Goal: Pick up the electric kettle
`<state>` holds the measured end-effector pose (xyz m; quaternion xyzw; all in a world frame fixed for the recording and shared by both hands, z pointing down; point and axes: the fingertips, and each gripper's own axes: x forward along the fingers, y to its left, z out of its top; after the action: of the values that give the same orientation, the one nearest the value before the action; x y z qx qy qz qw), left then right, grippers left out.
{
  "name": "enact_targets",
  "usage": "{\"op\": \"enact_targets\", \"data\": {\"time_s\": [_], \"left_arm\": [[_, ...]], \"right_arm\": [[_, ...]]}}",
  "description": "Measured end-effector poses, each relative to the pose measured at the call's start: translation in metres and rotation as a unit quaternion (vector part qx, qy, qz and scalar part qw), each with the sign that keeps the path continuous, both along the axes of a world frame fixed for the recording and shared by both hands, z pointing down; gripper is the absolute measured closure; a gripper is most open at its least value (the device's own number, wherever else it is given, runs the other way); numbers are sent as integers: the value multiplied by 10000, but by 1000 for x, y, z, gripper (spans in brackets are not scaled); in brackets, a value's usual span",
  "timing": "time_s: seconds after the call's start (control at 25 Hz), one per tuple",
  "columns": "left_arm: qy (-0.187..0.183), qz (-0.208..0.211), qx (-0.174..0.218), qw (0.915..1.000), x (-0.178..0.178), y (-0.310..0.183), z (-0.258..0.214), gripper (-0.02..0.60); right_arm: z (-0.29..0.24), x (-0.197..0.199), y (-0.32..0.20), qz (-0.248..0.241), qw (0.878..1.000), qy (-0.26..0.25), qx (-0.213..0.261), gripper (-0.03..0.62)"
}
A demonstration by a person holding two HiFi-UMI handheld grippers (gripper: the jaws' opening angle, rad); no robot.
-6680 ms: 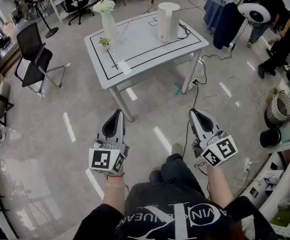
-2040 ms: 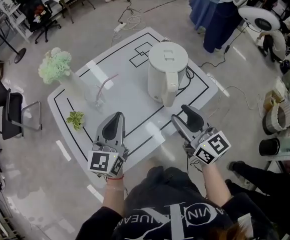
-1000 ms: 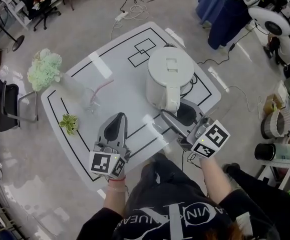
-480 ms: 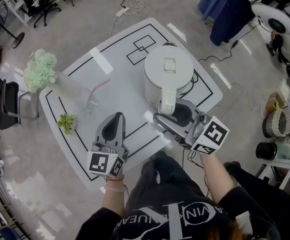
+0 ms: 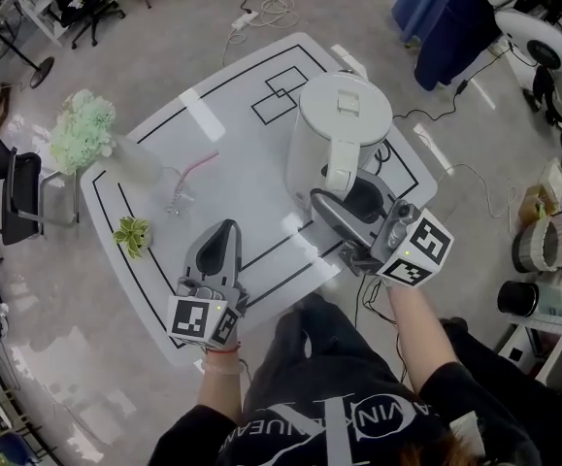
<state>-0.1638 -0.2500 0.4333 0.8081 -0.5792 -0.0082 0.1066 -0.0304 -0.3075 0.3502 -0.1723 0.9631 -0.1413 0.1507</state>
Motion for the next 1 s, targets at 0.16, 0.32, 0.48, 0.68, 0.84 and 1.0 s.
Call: {"op": "enact_targets", "data": {"time_s": [0.16,0.32,0.48,0.68,0.84,1.0], "left_arm": [[-1,-44,59,10000,-1,0,-6,565],[-2,-80,98,9999,-3,2,-11,565],[-27,-22,170,9998,1,0,-16,565],[-36,56,241,9997,7,-2,-22,565],[-21,159,304,9994,12,-5,-26,565],[-13,256,369,9990,18,-8,-31,565]], "right_arm": [[-10,6,-9,129,9995,-266,-127,439],[-17,10,-5,155,9996,-236,-63,439],[-22,19,-5,259,9992,-306,-70,439],[-23,30,-2,396,9990,-179,-59,439],[-25,40,-1,548,9983,-188,-69,439],[-30,50,1,677,9976,-155,-34,439]]}}
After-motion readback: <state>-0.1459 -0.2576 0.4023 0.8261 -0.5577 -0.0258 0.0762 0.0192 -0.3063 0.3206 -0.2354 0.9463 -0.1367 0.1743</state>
